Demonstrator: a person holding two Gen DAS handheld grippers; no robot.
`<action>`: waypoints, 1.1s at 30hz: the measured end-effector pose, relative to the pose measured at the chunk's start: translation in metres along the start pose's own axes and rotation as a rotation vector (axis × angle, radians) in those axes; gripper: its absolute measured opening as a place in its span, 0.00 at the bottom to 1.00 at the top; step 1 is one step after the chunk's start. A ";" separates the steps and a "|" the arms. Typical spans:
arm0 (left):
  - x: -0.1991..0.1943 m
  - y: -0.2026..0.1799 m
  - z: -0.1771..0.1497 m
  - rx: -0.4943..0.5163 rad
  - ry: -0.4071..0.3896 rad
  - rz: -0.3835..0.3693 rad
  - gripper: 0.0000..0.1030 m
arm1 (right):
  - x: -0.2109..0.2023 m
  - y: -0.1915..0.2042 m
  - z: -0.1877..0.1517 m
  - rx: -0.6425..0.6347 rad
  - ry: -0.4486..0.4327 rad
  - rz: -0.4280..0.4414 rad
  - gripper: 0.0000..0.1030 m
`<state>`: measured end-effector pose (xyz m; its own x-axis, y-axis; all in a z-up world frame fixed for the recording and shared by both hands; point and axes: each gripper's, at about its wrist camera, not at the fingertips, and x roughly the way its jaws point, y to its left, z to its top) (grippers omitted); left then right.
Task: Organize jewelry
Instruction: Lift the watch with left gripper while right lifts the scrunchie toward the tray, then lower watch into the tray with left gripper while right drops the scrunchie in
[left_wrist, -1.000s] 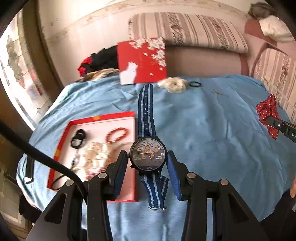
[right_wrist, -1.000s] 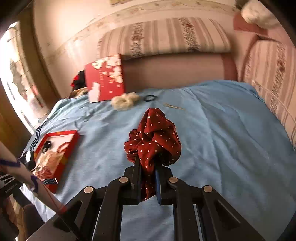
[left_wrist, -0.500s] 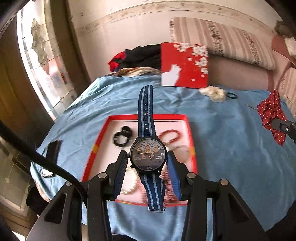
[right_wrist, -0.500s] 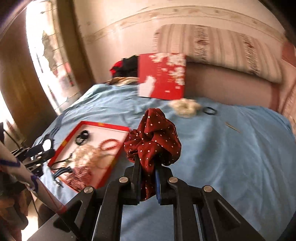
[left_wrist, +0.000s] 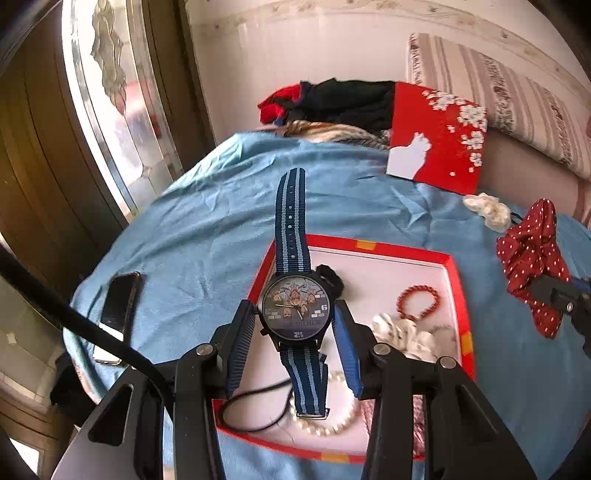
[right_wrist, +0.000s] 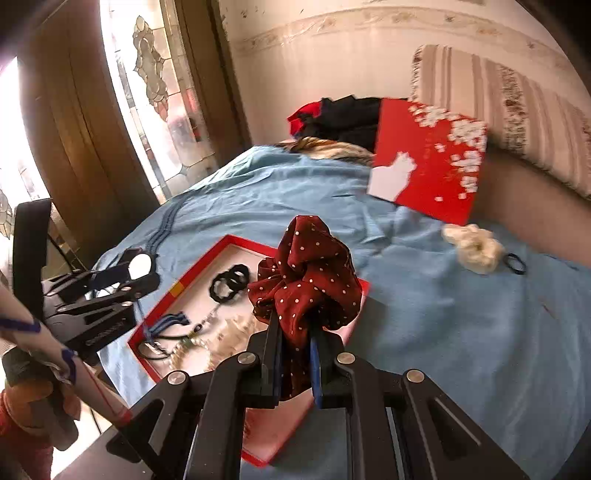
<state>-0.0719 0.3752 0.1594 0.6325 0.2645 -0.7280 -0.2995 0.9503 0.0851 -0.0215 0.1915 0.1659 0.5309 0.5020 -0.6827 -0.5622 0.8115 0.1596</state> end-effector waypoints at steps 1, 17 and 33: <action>0.006 0.004 0.003 -0.007 0.009 -0.002 0.41 | 0.008 0.003 0.004 0.001 0.009 0.010 0.13; 0.083 0.037 0.021 -0.134 0.126 -0.120 0.41 | 0.158 0.014 0.020 0.028 0.236 0.066 0.13; 0.111 0.041 0.025 -0.075 0.198 -0.141 0.41 | 0.148 0.001 0.016 0.048 0.179 0.037 0.55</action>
<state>0.0038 0.4477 0.0987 0.5220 0.0856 -0.8486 -0.2751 0.9587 -0.0725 0.0664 0.2713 0.0760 0.3864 0.4740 -0.7912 -0.5457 0.8091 0.2182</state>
